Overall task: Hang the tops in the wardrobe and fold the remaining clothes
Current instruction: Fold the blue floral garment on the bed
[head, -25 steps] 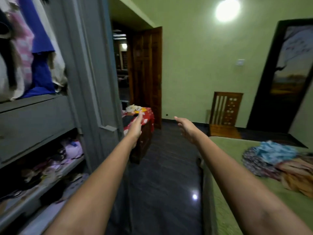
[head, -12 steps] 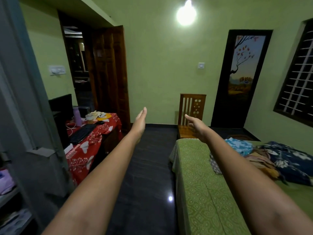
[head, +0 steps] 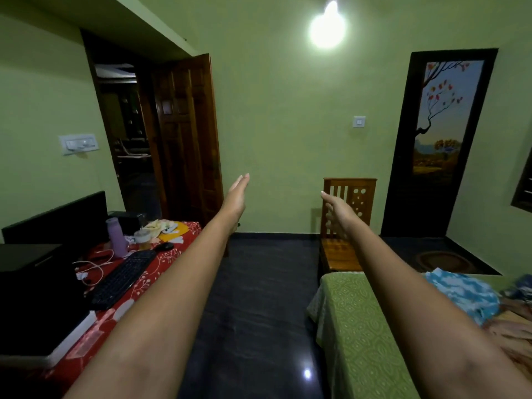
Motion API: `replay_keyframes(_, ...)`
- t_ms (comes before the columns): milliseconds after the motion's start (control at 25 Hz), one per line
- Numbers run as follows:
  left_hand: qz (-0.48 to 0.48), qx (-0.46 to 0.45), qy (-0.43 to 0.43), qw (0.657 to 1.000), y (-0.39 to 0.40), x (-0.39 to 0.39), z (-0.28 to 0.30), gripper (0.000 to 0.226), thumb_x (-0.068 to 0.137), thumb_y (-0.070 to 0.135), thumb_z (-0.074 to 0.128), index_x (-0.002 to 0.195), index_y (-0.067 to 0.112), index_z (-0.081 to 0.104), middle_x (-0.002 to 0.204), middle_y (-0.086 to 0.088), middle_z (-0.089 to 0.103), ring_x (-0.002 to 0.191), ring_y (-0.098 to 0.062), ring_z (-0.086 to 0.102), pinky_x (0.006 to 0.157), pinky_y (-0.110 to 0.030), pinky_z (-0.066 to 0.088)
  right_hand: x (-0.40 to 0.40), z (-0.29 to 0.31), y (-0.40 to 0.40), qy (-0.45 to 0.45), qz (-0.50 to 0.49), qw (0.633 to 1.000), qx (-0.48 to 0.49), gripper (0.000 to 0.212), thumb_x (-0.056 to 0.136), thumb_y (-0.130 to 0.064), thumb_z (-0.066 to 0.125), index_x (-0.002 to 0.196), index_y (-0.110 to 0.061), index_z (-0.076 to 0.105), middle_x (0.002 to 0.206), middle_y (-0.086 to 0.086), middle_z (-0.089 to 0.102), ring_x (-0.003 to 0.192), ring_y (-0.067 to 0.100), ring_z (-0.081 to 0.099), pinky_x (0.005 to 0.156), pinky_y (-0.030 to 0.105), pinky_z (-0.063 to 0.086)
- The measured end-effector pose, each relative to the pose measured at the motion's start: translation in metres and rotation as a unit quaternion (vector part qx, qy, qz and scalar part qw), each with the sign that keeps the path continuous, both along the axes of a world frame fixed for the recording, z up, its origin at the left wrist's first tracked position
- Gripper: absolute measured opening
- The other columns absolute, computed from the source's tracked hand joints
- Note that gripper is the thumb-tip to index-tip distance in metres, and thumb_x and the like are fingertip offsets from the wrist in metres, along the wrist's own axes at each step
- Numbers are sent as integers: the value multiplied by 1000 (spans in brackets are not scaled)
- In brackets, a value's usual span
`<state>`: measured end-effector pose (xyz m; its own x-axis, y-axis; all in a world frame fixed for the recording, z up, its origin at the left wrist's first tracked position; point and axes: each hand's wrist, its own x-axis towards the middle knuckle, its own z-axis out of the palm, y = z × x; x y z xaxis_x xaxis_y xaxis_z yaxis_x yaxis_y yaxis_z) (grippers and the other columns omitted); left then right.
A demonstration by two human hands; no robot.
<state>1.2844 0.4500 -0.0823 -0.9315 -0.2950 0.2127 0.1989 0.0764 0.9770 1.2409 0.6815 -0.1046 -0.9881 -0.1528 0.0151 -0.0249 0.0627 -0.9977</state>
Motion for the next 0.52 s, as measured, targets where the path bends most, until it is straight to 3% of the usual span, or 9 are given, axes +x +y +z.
replay_keyframes(200,15,-8,-43,999,-36,-117,-31,57,99,43,41,150,23,24,157,1,24,143,-20,24,117,-43,22,-130,-37,-31,-20,10,999,44,68,93,-52,45,149,-19,27,157,6,22,144,29,20,117,48,18)
replay_keyframes(520,28,-26,-25,999,-69,-357,-22,59,99,44,40,151,23,21,157,0,23,143,-22,25,116,-47,23,-393,-14,-64,11,19,998,51,75,91,-55,47,152,-20,20,159,5,17,145,29,15,115,46,13)
